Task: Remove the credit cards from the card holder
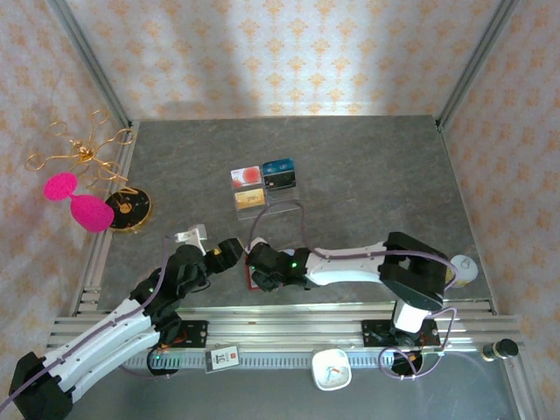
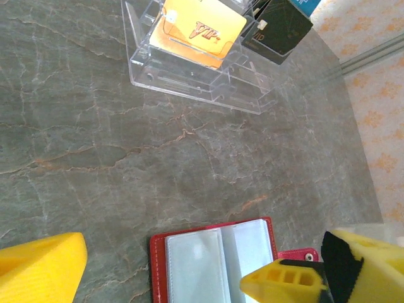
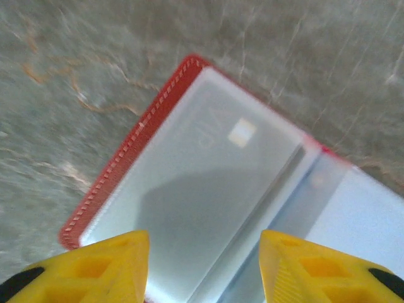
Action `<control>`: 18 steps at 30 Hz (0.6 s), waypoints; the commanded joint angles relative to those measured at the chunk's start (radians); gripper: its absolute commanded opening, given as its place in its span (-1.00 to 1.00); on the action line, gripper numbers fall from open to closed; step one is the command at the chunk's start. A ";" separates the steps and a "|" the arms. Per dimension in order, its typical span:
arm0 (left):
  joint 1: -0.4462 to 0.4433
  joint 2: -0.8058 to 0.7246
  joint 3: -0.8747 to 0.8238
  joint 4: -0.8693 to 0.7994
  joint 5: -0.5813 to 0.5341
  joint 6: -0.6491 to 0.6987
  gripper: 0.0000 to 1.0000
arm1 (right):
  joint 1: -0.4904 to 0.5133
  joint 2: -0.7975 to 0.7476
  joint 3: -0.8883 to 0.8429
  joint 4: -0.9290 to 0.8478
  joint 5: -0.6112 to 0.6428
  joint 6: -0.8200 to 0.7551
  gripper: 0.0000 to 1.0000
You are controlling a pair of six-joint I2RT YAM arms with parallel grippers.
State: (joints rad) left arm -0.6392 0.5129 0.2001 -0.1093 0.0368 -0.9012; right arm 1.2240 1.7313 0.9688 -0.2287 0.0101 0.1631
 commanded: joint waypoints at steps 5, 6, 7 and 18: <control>0.007 -0.039 -0.031 -0.041 0.002 -0.036 0.92 | 0.046 0.096 0.057 -0.001 0.132 0.031 -0.08; 0.007 -0.038 -0.031 -0.040 0.006 -0.034 0.91 | 0.047 0.102 0.059 -0.008 0.141 0.038 -0.16; 0.008 -0.035 -0.033 -0.038 0.012 -0.030 0.90 | 0.048 0.105 0.056 -0.011 0.145 0.046 -0.27; 0.003 0.133 -0.076 0.159 0.162 -0.013 0.18 | 0.042 -0.032 -0.050 0.157 0.163 0.169 -1.00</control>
State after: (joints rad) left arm -0.6285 0.5911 0.1459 -0.0460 0.1268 -0.9161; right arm 1.2690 1.7660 0.9527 -0.1482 0.1505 0.2768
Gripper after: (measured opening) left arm 0.626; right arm 0.042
